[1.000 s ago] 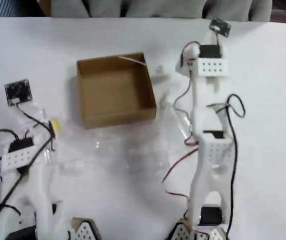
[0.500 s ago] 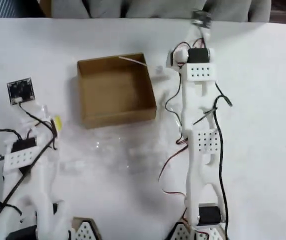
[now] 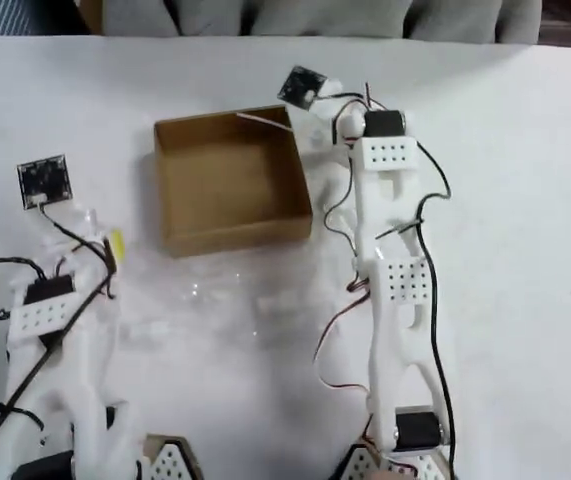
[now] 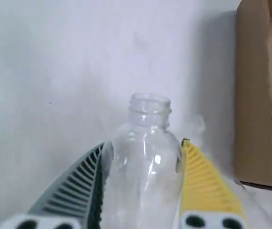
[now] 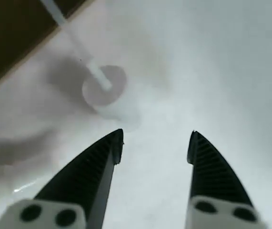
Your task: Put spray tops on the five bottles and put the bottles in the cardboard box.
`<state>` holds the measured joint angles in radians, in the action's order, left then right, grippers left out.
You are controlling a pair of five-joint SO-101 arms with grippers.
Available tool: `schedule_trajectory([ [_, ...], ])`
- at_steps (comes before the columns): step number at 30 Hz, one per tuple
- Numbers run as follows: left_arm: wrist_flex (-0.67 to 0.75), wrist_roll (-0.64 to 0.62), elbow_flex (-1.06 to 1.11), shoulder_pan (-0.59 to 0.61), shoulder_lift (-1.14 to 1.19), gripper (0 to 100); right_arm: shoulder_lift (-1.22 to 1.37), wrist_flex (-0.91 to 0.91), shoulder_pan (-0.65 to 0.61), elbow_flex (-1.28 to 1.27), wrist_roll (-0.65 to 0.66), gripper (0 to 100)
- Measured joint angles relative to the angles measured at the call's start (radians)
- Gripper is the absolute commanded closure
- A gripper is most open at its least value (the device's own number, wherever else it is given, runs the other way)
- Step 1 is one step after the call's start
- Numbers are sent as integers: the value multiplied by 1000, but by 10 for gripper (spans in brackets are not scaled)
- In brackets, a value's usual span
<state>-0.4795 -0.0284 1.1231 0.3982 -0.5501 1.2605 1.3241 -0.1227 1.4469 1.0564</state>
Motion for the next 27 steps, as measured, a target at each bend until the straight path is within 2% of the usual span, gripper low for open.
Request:
schedule_trajectory([
  [9, 28, 0, 5, 0, 0, 979, 51, -38, 0, 0, 172, 804],
  [15, 28, 0, 5, -5, 0, 979, 97, -112, -5, 3, 196, 807],
  [22, 28, 0, 5, -8, 0, 979, 110, -204, -11, 9, 196, 987],
  [27, 28, 0, 5, -9, 0, 979, 127, -222, -12, 12, 196, 982],
])
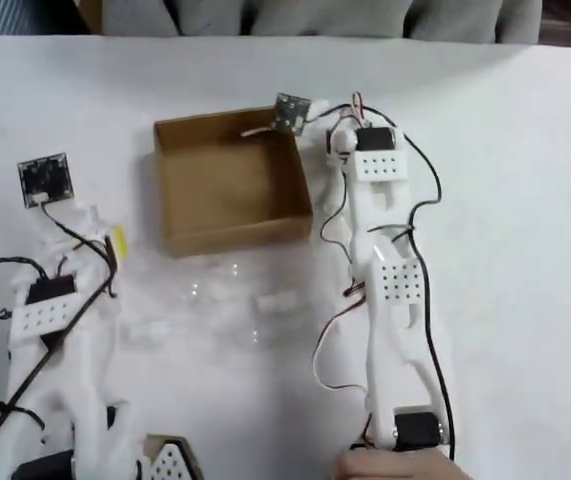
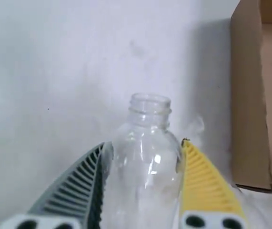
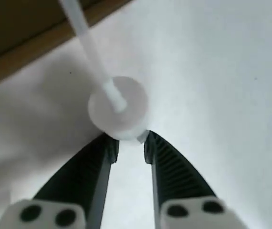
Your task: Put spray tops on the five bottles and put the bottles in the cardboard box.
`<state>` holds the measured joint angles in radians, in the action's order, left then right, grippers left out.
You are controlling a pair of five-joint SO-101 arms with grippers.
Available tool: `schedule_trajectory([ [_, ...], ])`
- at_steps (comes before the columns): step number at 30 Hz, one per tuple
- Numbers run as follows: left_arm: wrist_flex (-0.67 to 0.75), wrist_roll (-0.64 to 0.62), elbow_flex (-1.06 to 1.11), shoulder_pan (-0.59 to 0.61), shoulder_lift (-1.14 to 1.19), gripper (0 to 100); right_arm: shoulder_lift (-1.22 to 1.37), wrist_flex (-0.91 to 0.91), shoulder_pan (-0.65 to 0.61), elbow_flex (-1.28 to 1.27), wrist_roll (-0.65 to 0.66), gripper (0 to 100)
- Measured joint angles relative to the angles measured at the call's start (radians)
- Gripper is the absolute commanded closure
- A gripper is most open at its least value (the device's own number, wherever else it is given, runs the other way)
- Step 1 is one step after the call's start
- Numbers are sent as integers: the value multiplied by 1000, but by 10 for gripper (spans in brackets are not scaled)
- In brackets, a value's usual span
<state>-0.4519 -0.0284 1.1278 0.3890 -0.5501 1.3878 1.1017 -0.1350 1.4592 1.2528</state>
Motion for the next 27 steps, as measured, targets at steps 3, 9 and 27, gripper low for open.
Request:
schedule_trajectory([
  [3, 0, 0, 0, -2, 0, 979, 2, 23, 0, 23, 0, 981],
  [9, 0, 0, 0, -2, 0, 979, -2, 307, 5, 141, 2, 981],
  [27, 0, 0, 0, -2, 0, 979, -193, 423, 48, 144, -603, 980],
])
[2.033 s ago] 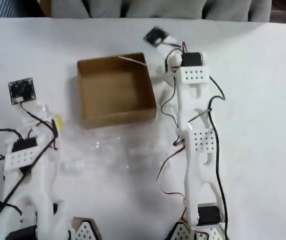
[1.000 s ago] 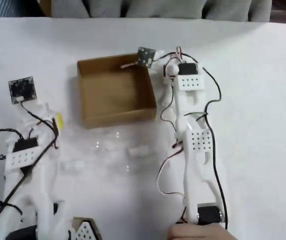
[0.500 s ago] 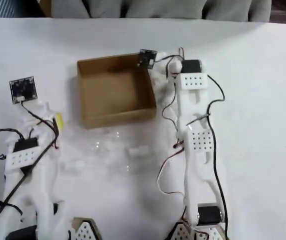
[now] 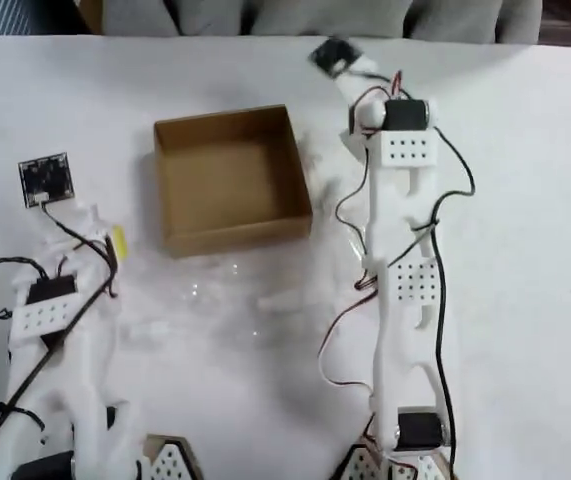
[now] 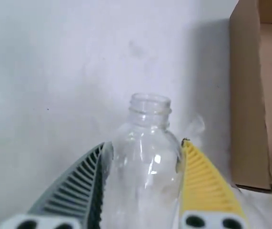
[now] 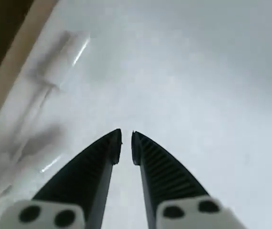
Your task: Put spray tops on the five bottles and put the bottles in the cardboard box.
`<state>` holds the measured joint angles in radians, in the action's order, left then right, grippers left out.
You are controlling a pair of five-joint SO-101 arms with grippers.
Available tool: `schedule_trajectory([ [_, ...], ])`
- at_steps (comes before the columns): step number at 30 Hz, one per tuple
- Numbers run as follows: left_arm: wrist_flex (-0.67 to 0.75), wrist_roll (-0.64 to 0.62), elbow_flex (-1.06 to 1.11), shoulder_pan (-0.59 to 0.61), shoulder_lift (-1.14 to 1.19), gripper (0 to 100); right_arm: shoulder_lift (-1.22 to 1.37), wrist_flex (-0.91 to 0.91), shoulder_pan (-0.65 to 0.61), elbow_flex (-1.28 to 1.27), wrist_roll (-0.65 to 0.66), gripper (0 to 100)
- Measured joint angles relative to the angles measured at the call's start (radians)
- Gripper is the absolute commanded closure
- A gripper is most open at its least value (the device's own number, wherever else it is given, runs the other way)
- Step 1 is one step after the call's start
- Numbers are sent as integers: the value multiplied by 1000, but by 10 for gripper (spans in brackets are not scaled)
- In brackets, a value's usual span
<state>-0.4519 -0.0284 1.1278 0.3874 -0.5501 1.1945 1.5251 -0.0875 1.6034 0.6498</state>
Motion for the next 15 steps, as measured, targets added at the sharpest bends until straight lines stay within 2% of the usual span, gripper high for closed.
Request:
schedule_trajectory([
  [8, 0, 0, 0, 0, 0, 979, -2, -66, -71, 0, -336, 967],
  [15, 0, 0, 0, 0, 0, 979, 58, -9, -83, 0, -428, 802],
])
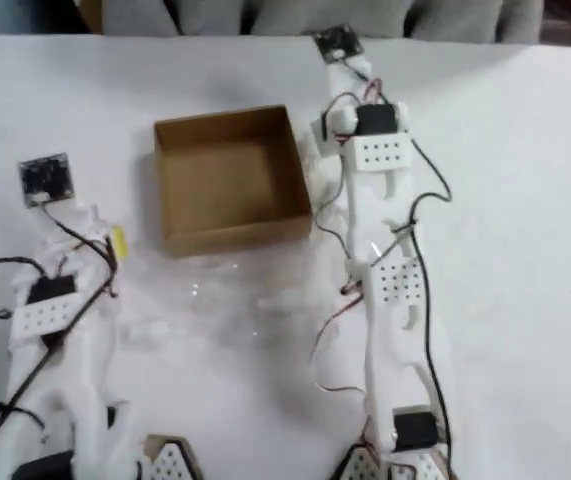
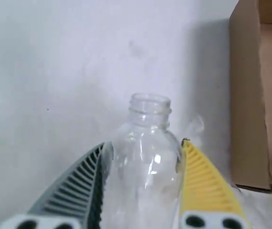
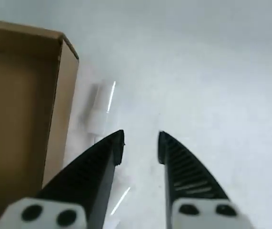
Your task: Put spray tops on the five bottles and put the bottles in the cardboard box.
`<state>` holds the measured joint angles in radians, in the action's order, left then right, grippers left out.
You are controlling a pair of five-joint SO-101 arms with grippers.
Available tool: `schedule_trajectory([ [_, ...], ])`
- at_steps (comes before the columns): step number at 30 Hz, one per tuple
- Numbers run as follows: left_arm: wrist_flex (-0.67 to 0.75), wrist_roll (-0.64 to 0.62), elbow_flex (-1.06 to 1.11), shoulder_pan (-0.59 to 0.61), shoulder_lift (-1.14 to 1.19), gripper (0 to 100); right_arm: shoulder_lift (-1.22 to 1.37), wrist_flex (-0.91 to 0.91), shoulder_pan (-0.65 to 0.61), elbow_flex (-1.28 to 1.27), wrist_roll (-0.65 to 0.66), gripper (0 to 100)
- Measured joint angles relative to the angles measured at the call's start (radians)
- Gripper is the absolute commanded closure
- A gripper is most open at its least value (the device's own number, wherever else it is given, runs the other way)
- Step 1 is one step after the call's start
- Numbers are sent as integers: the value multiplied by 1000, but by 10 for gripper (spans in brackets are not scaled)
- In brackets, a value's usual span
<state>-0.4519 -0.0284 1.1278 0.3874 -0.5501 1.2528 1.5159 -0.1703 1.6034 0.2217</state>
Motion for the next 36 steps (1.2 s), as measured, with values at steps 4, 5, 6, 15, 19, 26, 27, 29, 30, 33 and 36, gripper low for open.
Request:
schedule_trajectory([
  [4, 0, 0, 0, 0, 0, 979, 44, 86, -5, 0, -69, 798],
  [5, 0, 0, 0, 0, 0, 979, 55, 100, -5, 0, -72, 799],
  [6, 0, 0, 0, 0, 0, 979, 63, 112, -6, 0, -74, 809],
  [15, 0, 0, 0, 0, 0, 979, 91, 175, -9, 0, 46, 980],
  [19, 0, 0, 0, 0, 0, 979, 91, 175, 72, 0, 2, 981],
  [26, 0, 0, 0, 0, 0, 979, 91, 184, 250, 0, -57, 981],
  [27, 0, 0, 0, 0, 0, 979, 91, 184, 267, -6, -57, 981],
  [29, 0, 0, 0, 0, 0, 979, 91, 186, 290, -37, -57, 981],
  [30, 0, 0, 0, 0, 0, 979, 87, 186, 295, -57, -57, 981],
  [33, 0, 0, 0, 0, 0, 979, 46, 186, 292, -132, -49, 974],
  [36, 0, 0, 0, 0, 0, 979, -26, 186, 270, -232, -48, 908],
])
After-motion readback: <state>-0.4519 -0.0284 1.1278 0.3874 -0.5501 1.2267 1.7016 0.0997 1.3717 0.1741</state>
